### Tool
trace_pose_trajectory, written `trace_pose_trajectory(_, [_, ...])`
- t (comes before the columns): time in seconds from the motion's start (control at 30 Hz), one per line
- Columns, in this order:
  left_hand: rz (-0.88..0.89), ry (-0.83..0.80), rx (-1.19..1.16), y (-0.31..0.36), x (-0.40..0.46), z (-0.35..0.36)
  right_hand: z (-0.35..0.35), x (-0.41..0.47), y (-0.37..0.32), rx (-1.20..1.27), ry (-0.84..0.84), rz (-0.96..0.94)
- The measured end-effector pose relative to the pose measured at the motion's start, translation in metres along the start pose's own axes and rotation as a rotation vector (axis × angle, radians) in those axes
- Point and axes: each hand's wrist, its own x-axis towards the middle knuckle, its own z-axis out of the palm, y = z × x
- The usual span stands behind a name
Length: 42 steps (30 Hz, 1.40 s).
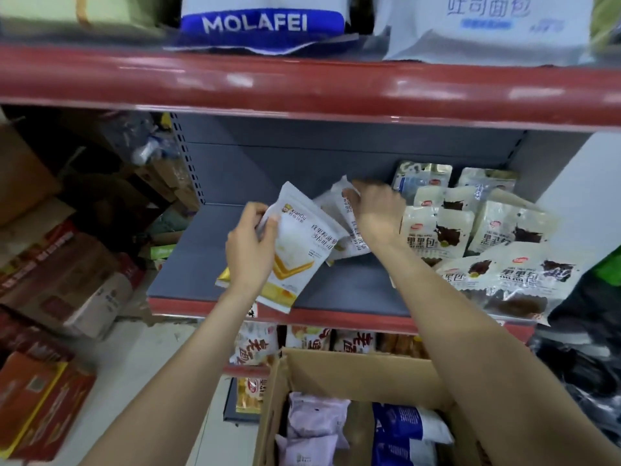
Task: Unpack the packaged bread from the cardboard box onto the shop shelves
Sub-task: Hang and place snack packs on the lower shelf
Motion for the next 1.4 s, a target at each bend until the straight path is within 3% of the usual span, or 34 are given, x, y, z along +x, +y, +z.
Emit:
trace_pose_trajectory(0.1, [-0.02, 0.006, -0.065, -0.002, 0.02, 0.018, 0.013, 0.016, -0.003, 0.006, 0.092, -0.053])
trace_pose_trajectory(0.2, [-0.009, -0.011, -0.076, -0.016, 0.032, 0.036, 0.027, 0.009, -0.001, -0.106, -0.04, -0.085])
trace_pose_trajectory(0.3, [-0.035, 0.026, -0.135, -0.034, 0.04, 0.047, 0.046, -0.003, 0.01, -0.045, 0.004, -0.129])
trace_pose_trajectory(0.43, [-0.062, 0.044, -0.242, -0.048, 0.049, 0.049, 0.055, 0.011, 0.016, 0.112, 0.324, -0.091])
trace_pose_trajectory(0.5, [-0.068, 0.035, -0.28, -0.051, 0.053, 0.051, 0.052, 0.024, 0.014, 0.17, 0.453, -0.213])
trace_pose_trajectory(0.6, [-0.085, 0.029, -0.287, -0.056, 0.06, 0.058, 0.046, 0.043, 0.012, 0.131, 0.339, -0.379])
trace_pose_trajectory(0.7, [-0.115, 0.015, -0.324, -0.061, 0.068, 0.07, 0.062, 0.065, 0.023, 0.035, 0.101, -0.377])
trace_pose_trajectory(0.77, [-0.145, 0.02, -0.36, -0.064, 0.072, 0.077, 0.077, 0.071, 0.028, 0.108, -0.008, -0.383])
trace_pose_trajectory(0.83, [-0.175, 0.034, -0.381, -0.067, 0.077, 0.082, 0.086, 0.069, 0.026, 0.253, -0.004, -0.336])
trace_pose_trajectory(1.0, [-0.245, 0.051, -0.437, -0.075, 0.086, 0.099, 0.078, 0.012, 0.014, 0.805, 0.152, 0.04])
trace_pose_trajectory(1.1, [-0.185, -0.027, -0.452, -0.061, 0.09, 0.122, 0.088, -0.037, 0.009, 0.862, 0.159, 0.102])
trace_pose_trajectory(1.2, [-0.13, -0.077, -0.486, -0.037, 0.091, 0.15, 0.104, -0.053, 0.014, 0.736, 0.057, 0.171])
trace_pose_trajectory(1.27, [-0.075, -0.132, -0.316, -0.022, 0.095, 0.168, 0.111, -0.048, 0.019, 0.584, -0.043, 0.226])
trace_pose_trajectory(1.33, [-0.027, -0.233, 0.168, -0.013, 0.099, 0.174, 0.118, -0.042, 0.023, 0.474, -0.137, 0.264])
trace_pose_trajectory(1.4, [-0.027, -0.384, 0.392, -0.011, 0.098, 0.174, 0.127, -0.039, 0.029, 0.392, -0.215, 0.28])
